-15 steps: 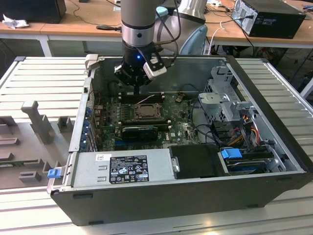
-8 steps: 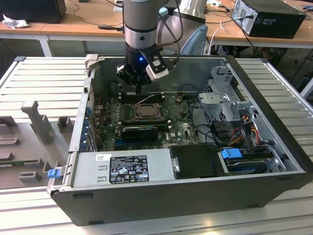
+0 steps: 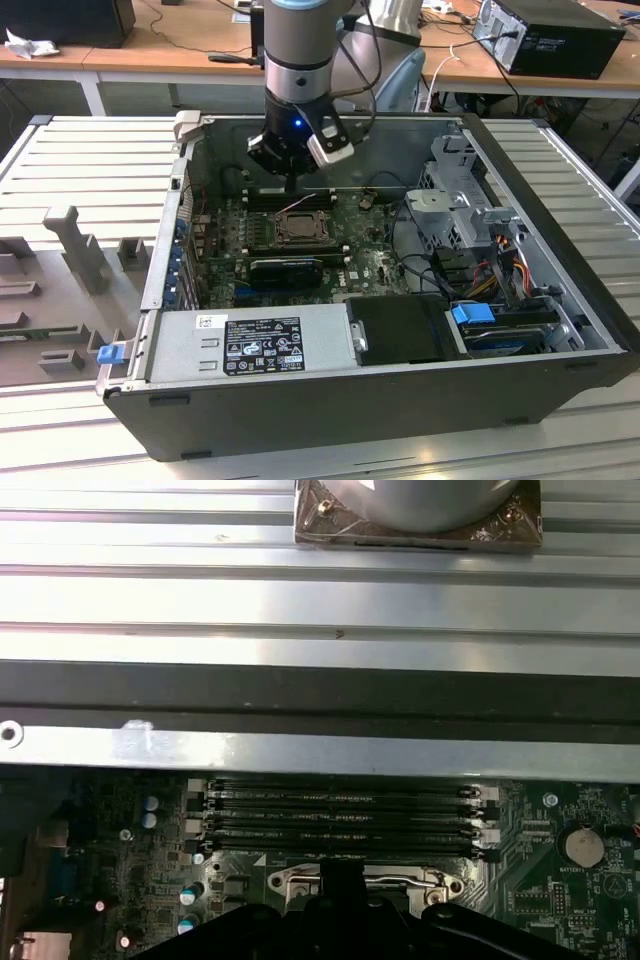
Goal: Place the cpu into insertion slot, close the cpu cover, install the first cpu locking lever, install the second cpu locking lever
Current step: 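Install the first cpu locking lever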
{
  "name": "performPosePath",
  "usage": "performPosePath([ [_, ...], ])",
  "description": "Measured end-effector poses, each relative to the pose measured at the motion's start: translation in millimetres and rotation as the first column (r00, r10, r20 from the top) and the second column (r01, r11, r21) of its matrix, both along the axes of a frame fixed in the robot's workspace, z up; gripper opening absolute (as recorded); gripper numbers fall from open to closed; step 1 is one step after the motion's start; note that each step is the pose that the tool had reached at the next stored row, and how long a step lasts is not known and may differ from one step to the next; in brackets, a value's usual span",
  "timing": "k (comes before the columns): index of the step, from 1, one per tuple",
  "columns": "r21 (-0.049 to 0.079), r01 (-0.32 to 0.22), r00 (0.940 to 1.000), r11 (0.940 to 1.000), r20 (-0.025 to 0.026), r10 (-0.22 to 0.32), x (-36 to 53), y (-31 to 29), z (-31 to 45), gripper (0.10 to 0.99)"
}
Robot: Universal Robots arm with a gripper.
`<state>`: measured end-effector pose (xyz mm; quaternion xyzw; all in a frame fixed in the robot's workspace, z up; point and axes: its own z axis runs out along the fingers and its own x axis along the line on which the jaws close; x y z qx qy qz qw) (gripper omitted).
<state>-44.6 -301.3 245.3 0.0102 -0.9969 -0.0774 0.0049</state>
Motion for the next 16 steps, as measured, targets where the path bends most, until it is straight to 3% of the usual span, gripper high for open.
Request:
performPosePath([
  [2, 0.008, 0.0, 1.0, 1.0, 0.0003, 0.0, 3.7, 0.1, -1.9, 0.106],
  [6, 0.008, 0.0, 1.0, 1.0, 0.0001, 0.0, 8.5, 2.4, -10.9, 0.106],
  [8, 0.008, 0.0, 1.0, 1.0, 0.0038, 0.0, 10.5, 3.6, -14.0, 0.106],
  [10, 0.008, 0.0, 0.9999, 1.0, 0.0144, 0.0, 12.0, 4.0, -14.9, 0.106],
  [12, 0.008, 0.0, 0.9995, 1.0, 0.0312, 0.0, 13.9, 4.7, -16.3, 0.106],
  [16, 0.008, 0.0, 0.9988, 1.0, 0.0492, 0.0, 16.0, 4.8, -18.5, 0.106],
])
